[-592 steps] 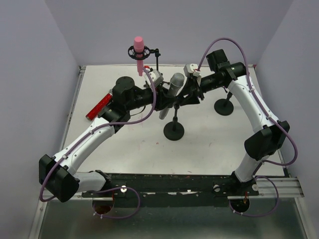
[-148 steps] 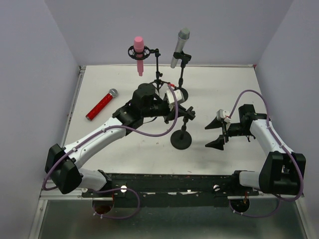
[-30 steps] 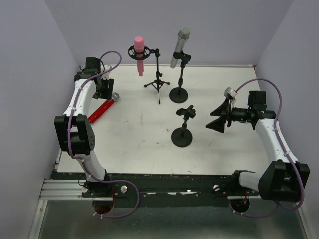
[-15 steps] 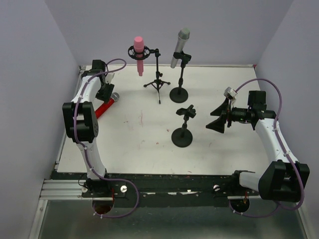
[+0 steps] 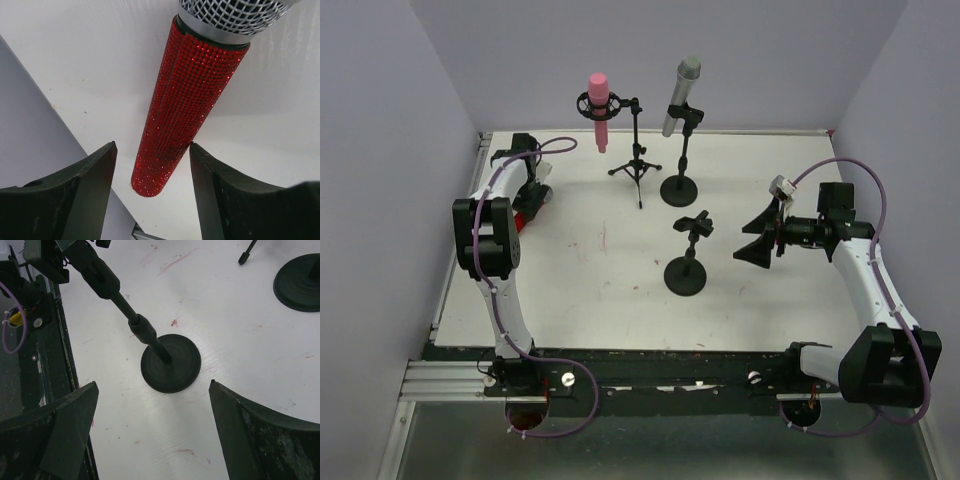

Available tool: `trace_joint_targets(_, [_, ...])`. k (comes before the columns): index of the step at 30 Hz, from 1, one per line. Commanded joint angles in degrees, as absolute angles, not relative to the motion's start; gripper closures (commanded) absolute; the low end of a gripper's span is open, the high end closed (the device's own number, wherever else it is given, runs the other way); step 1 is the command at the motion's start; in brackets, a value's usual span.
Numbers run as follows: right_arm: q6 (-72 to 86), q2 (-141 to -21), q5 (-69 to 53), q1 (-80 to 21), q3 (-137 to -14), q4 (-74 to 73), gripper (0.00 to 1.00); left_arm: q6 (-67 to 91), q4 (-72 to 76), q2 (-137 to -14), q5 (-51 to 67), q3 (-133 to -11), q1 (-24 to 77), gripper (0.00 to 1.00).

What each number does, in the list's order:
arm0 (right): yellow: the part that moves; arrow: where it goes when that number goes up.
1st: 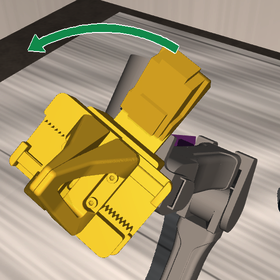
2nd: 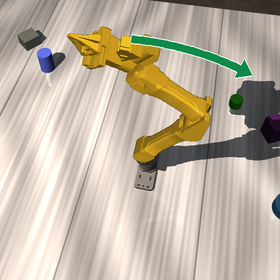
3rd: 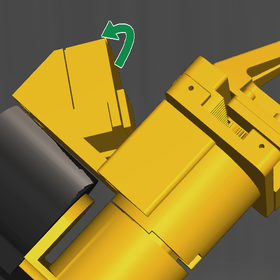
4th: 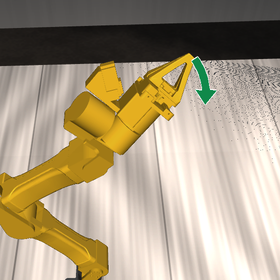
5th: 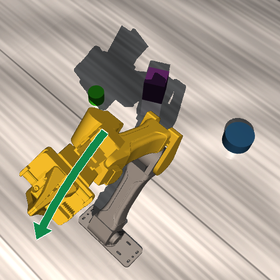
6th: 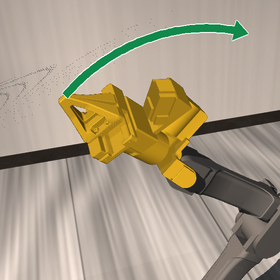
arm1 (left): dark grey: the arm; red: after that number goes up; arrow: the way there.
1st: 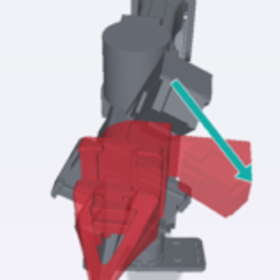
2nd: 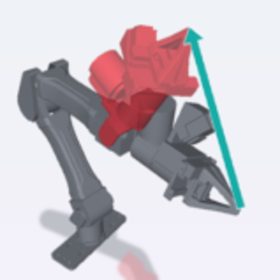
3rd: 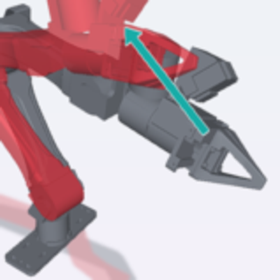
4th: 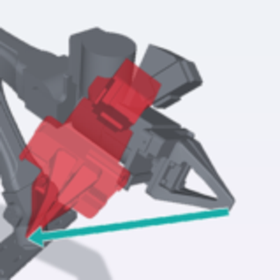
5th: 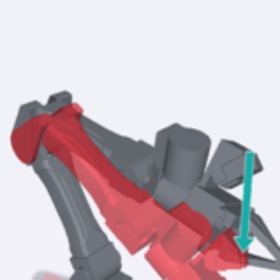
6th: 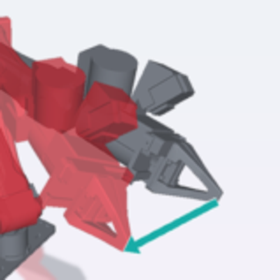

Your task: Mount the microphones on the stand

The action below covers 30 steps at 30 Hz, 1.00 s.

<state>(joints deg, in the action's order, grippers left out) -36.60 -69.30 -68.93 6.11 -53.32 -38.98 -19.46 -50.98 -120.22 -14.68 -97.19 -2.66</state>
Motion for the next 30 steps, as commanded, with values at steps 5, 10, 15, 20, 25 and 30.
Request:
trace_joint_targets(5, [-38.5,-68.2,-71.2,6.4,-55.8,-41.6,0.0,-21.6,-54.3,-120.4,-13.6,-95.5,-3.1,0.38])
trace_joint_targets(10, [-39.2,-68.1,-70.9,6.4,-56.3,-42.6,0.0,-20.3,-55.6,-118.7,-9.3,-94.1,-3.8,0.43])
trace_joint_targets(15, [-39.6,-67.9,-71.0,6.4,-56.6,-43.0,0.0,-18.3,-58.2,-119.4,-5.5,-94.9,-3.8,0.49])
trace_joint_targets(20, [-39.6,-67.9,-71.0,6.4,-56.6,-43.1,0.0,-14.5,-60.8,-120.1,-2.6,-95.4,-3.5,0.5])
trace_joint_targets(25, [-39.6,-67.6,-71.1,6.4,-56.6,-43.1,0.0,-9.6,-60.3,-116.6,-1.0,-90.8,-2.5,0.49])
trace_joint_targets(30, [-39.7,-67.1,-71.2,6.5,-56.5,-43.0,0.0,-6.2,-57.6,-109.1,-0.1,-81.1,-0.4,0.46])
